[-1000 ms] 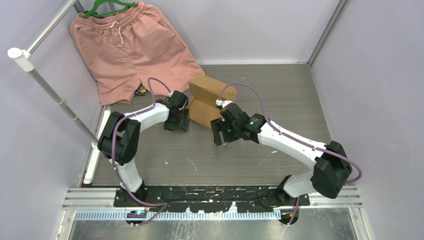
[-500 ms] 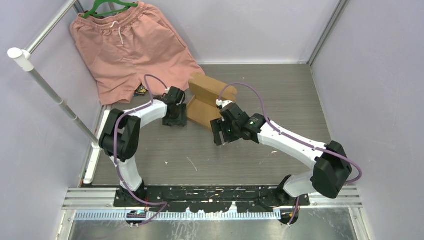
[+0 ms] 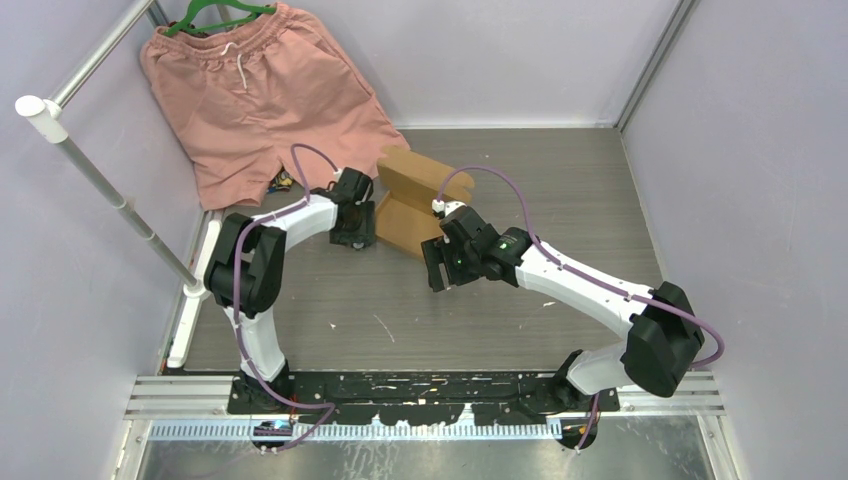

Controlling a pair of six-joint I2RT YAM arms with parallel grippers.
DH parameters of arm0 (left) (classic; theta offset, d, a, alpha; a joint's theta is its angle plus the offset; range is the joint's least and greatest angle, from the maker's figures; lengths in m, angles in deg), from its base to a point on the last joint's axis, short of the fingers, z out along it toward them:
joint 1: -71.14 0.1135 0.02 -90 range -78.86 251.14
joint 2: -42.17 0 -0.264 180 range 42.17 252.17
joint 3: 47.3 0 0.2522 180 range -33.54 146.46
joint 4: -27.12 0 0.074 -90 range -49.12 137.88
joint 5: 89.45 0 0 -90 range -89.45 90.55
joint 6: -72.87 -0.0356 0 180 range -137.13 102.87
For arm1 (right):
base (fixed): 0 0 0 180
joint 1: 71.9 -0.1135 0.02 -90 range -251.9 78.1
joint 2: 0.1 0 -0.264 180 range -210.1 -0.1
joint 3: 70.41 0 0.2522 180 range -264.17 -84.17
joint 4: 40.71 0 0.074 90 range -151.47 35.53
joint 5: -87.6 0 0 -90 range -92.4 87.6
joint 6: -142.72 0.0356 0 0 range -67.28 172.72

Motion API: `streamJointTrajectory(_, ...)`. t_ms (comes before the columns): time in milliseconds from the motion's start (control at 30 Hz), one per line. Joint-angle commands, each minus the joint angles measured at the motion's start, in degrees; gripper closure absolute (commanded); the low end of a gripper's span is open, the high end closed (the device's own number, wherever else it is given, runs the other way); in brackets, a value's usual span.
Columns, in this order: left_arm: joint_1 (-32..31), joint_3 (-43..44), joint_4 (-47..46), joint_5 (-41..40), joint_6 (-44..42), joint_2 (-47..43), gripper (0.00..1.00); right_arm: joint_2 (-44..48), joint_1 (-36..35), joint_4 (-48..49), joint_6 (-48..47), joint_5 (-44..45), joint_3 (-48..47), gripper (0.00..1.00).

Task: Fold the paper box
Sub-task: Pick up the product from the center of the board.

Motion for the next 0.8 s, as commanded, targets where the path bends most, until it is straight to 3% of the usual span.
streamJointTrajectory(0,0.27,0.07,-1.45,2.49,-0.08,1.85,0.42,0.19,0.06,0.86,0.22,0.01,-2.42,0.18)
streamJointTrajectory(300,0.22,-0.89,-0.57,2.6,0.18,0.59,0.56,0.18,0.01,1.48,0.73,-0.23,-1.44,0.18)
streamJointTrajectory(767,0.27,-0.45,2.02,1.45,-0.29,-3.99,0.58,0.75,0.0,1.93,1.19,-0.35,-0.48,0.18)
